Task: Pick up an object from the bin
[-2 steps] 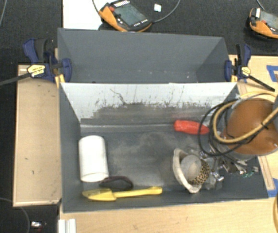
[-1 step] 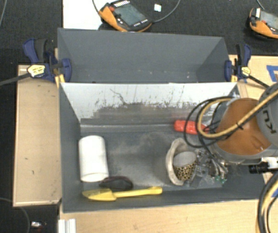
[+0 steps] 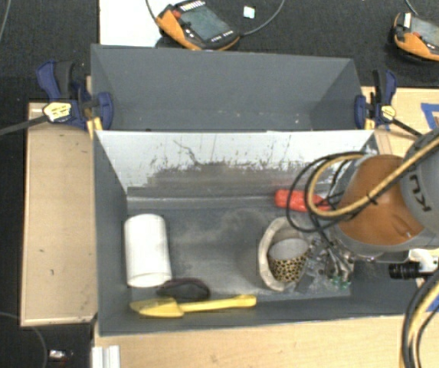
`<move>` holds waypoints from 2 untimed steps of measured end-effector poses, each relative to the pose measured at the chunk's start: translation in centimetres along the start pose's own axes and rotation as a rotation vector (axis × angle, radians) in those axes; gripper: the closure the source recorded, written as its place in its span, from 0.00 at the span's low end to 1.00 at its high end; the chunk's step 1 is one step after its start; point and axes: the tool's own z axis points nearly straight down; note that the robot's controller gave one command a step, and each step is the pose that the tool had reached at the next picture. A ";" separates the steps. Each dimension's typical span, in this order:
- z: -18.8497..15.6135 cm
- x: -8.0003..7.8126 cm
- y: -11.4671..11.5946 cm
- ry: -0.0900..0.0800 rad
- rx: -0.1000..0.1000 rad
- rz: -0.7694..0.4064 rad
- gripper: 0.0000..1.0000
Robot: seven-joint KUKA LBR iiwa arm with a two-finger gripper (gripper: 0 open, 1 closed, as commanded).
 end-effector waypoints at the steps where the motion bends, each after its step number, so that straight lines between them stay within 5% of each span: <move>1: -0.6 0.0 0.0 -0.001 -0.001 -0.003 1.00; 2: -4.5 0.1 0.0 0.003 0.000 -0.006 1.00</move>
Offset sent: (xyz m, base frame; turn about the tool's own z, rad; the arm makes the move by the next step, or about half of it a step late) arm 0.0001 0.0002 0.0611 -0.0017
